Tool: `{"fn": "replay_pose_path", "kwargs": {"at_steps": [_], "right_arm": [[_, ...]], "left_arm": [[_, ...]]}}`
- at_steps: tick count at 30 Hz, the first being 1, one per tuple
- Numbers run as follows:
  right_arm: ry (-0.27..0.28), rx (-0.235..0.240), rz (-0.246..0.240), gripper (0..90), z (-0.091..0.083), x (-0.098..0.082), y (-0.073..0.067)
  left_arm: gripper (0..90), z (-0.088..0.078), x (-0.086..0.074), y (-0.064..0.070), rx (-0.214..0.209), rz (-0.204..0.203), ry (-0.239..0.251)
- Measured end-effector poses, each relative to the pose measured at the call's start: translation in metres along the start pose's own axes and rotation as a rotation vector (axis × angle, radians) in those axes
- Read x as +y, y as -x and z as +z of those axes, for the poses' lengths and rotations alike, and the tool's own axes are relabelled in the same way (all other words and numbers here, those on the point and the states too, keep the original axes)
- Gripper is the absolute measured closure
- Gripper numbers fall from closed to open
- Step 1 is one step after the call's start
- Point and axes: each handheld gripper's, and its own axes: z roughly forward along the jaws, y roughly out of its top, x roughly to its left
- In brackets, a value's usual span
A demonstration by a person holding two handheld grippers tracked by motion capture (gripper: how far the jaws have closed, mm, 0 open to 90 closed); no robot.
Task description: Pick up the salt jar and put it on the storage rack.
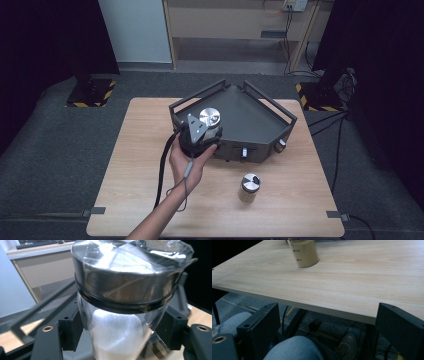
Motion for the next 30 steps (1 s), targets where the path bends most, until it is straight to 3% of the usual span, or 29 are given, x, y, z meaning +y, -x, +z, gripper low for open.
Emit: {"fn": "replay_pose_path", "kwargs": {"at_steps": [7, 13, 17, 30], "right_arm": [[-0.002, -0.014, 0.017, 6.4, -0.001, -0.001, 0.002], [-0.005, -0.018, 0.026, 6.4, -0.002, -0.002, 0.004], [-0.004, -0.022, 0.032, 6.5, -0.003, -0.003, 0.005], [-0.007, -0.026, 0.045, 6.5, -0.005, -0.005, 0.008]], "left_arm": [[30.3, 0.042, 0.014, -0.011, 0.037, 0.012, -0.022], [30.3, 0.071, 0.009, -0.018, 0.057, -0.007, -0.045], [30.3, 0.088, 0.002, -0.02, 0.075, 0.006, -0.078], [30.3, 0.121, -0.012, -0.027, 0.102, -0.035, -0.115]]}}
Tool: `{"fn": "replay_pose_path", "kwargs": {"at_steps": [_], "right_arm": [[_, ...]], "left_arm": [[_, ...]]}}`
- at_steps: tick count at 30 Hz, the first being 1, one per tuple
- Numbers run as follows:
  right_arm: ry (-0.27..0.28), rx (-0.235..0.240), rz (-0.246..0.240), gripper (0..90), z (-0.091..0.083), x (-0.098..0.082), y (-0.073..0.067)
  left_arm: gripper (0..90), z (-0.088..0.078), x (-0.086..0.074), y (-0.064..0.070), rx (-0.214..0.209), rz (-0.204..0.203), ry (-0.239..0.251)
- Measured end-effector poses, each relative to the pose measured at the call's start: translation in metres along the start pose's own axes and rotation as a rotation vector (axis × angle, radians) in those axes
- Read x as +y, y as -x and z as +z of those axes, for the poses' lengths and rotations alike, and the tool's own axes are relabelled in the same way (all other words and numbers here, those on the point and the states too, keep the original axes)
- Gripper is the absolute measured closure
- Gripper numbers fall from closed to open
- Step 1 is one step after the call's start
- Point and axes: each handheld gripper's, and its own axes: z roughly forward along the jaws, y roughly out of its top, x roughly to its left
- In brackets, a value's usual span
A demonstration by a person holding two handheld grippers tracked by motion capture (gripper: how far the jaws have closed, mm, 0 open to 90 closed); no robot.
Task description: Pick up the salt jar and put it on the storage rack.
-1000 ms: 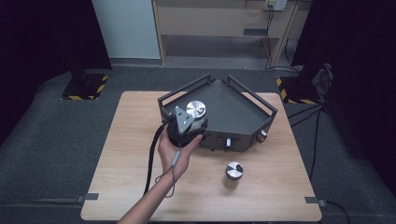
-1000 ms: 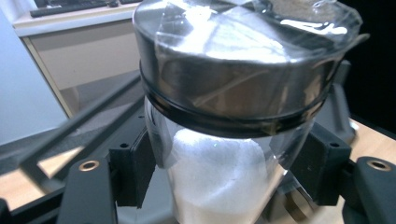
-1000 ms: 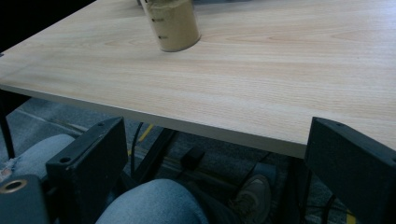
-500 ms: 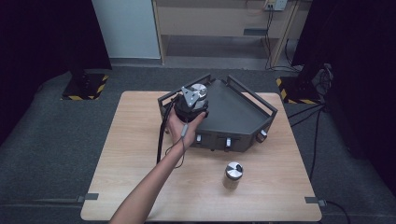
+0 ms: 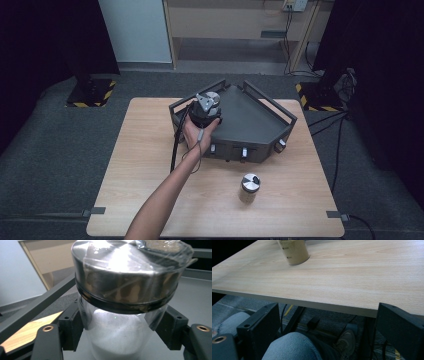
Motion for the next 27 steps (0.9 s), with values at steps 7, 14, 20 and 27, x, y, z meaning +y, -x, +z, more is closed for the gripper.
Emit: {"fn": "replay_pose_path", "kwargs": {"at_steps": [7, 14, 20, 27], "right_arm": [[-0.004, 0.005, -0.001, 6.5, -0.0004, -0.0001, 0.0007], [-0.005, 0.005, 0.0, 6.5, -0.0008, -0.0001, 0.0004], [-0.007, 0.01, -0.003, 6.4, 0.0, 0.0002, -0.0009], [-0.005, 0.01, -0.007, 6.4, -0.0004, 0.0002, -0.0019]], "left_arm": [[30.2, 0.0059, -0.0021, 0.0022, -0.004, -0.014, -0.003], [30.1, 0.0088, 0.0022, -0.0015, -0.007, -0.064, -0.025], [30.1, 0.0093, 0.0023, -0.0032, -0.01, -0.077, -0.028], [30.1, 0.0092, 0.0034, -0.0046, -0.015, -0.078, -0.033]]}}
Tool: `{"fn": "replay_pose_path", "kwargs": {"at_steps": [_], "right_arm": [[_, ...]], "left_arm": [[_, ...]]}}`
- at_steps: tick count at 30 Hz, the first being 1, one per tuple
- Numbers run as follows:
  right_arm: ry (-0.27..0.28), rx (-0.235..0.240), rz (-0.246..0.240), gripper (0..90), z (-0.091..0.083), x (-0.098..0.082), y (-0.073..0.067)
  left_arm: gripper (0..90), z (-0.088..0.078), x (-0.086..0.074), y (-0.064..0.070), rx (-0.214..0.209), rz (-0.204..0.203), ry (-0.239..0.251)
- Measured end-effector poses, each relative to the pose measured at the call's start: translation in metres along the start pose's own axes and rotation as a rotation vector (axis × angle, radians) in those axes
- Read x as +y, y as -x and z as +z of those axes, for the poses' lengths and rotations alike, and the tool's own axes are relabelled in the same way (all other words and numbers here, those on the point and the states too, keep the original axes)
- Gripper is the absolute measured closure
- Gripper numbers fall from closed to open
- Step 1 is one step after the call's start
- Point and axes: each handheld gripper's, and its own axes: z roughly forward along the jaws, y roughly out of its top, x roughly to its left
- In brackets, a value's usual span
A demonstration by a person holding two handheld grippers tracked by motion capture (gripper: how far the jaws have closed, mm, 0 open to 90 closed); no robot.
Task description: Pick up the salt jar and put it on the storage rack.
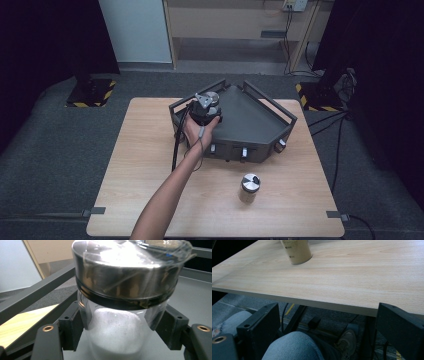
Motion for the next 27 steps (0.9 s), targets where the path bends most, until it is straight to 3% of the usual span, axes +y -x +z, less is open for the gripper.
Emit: {"fn": "replay_pose_path", "kwargs": {"at_steps": [18, 20, 21, 23, 27], "right_arm": [[0.004, 0.004, -0.006, 6.4, -0.0008, 0.0002, -0.0011], [0.004, 0.005, -0.007, 6.4, -0.0008, 0.0003, -0.0011], [0.004, 0.004, -0.007, 6.4, -0.0008, 0.0003, -0.0014], [0.004, 0.005, -0.007, 6.3, -0.0007, 0.0004, -0.0015], [0.002, 0.006, -0.008, 6.4, -0.0005, 0.0005, -0.0018]], "left_arm": [[29.8, -0.0001, 0.0005, -0.0004, -0.002, -0.004, -0.001], [24.6, 0.0006, 0.0015, -0.0022, -0.011, -0.027, -0.009], [16.5, 0.0008, 0.0022, -0.003, -0.014, -0.035, -0.015], [14.0, 0.0017, 0.0032, -0.0043, -0.021, -0.048, -0.027], [5.7, -0.0005, 0.0041, 0.0034, 0.019, -0.009, -0.03]]}}
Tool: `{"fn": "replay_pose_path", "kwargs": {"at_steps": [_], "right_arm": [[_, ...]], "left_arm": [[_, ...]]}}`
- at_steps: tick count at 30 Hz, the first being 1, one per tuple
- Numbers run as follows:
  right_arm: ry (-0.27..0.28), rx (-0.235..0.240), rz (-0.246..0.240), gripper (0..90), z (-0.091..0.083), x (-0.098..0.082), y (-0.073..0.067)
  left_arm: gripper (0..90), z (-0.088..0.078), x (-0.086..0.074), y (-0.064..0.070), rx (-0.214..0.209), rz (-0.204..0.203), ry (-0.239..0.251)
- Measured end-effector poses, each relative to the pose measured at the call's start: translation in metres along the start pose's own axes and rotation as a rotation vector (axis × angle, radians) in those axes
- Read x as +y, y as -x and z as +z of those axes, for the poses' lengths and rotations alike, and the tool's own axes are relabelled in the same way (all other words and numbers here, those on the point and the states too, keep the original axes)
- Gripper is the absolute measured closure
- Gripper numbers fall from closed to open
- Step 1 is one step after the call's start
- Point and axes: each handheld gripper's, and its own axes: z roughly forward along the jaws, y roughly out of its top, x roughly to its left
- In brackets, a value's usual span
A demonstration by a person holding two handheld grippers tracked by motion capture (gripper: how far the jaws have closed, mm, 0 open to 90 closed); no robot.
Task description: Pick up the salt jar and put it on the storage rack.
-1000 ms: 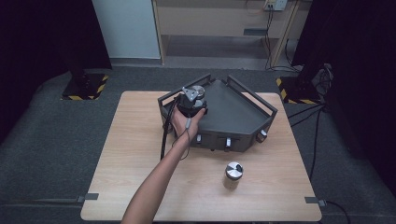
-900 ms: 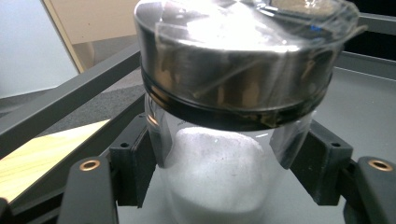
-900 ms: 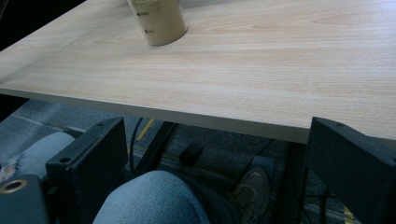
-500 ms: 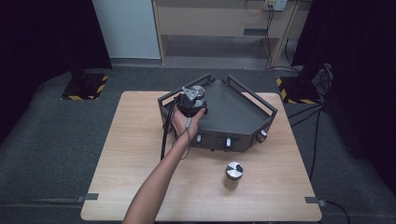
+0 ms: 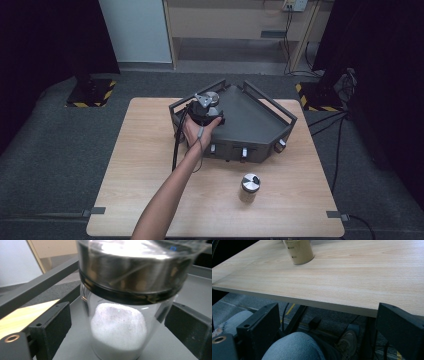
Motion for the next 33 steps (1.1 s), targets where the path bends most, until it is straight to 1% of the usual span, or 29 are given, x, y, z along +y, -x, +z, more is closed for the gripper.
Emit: {"fn": "replay_pose_path", "kwargs": {"at_steps": [5, 8, 10, 14, 16, 19, 33], "right_arm": [[0.0, 0.002, -0.001, 6.4, 0.0, 0.0, 0.0], [0.0, 0.004, -0.002, 6.4, 0.0, 0.0, -0.001], [0.0, 0.004, -0.003, 6.4, 0.0, 0.0, -0.001], [0.002, 0.006, -0.007, 6.4, 0.0, 0.0, -0.002], [0.001, 0.007, -0.007, 6.4, 0.0, 0.0, -0.002], [0.002, 0.009, -0.011, 6.4, 0.0, 0.0, -0.003], [0.004, 0.01, -0.024, 6.4, -0.001, 0.001, -0.006]], "left_arm": [[4.7, -0.004, 0.0, 0.003, 0.01, 0.009, 0.017], [4.3, -0.009, 0.0, 0.003, 0.007, 0.012, 0.022], [3.2, -0.013, -0.001, 0.004, 0.012, 0.004, 0.03], [2.9, -0.019, -0.004, 0.003, 0.016, 0.009, 0.031], [2.9, -0.024, -0.006, 0.002, 0.013, 0.008, 0.028], [2.9, -0.03, -0.008, 0.002, 0.013, 0.018, 0.029], [3.1, -0.061, -0.019, 0.0, -0.004, 0.047, 0.054]]}}
